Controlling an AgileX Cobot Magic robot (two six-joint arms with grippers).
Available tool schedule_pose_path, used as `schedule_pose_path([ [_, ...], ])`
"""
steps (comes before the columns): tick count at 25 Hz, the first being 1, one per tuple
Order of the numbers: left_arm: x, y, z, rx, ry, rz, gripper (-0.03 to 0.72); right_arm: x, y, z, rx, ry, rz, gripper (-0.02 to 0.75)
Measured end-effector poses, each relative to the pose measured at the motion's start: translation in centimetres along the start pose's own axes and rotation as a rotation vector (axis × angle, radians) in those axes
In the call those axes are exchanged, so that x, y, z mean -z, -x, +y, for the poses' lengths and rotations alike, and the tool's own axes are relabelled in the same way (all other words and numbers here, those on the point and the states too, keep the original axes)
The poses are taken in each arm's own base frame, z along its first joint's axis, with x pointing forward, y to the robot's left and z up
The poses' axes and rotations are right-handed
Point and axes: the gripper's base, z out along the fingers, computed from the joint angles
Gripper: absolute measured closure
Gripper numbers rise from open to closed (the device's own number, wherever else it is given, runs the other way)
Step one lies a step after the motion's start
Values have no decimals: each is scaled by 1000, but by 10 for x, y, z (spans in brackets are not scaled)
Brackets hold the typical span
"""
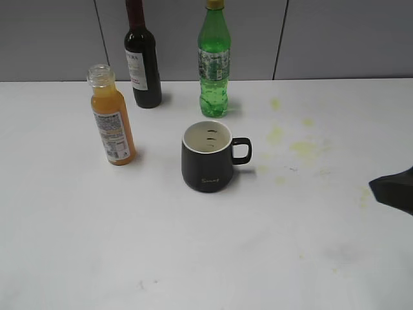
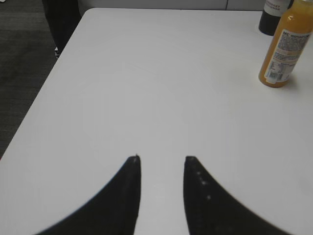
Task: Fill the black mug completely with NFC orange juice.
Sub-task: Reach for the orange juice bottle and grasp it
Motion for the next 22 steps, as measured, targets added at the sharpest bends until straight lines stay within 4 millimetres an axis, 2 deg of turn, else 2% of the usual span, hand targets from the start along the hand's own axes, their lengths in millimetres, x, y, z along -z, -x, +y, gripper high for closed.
schedule_pose_path([
  [3, 0, 0, 0, 0, 0, 0, 449, 26, -11, -9, -85, -43, -42, 143],
  [7, 0, 0, 0, 0, 0, 0, 449, 54, -39, -23, -196, -155, -79, 143],
  [12, 0, 0, 0, 0, 0, 0, 449, 82, -72, -21, -267, -252, -194, 143],
  [17, 0, 0, 0, 0, 0, 0, 449, 91, -97, -12, -262, -269, -292, 143],
  [22, 0, 0, 0, 0, 0, 0, 449, 91, -121, -6, -255, -277, -348, 143],
])
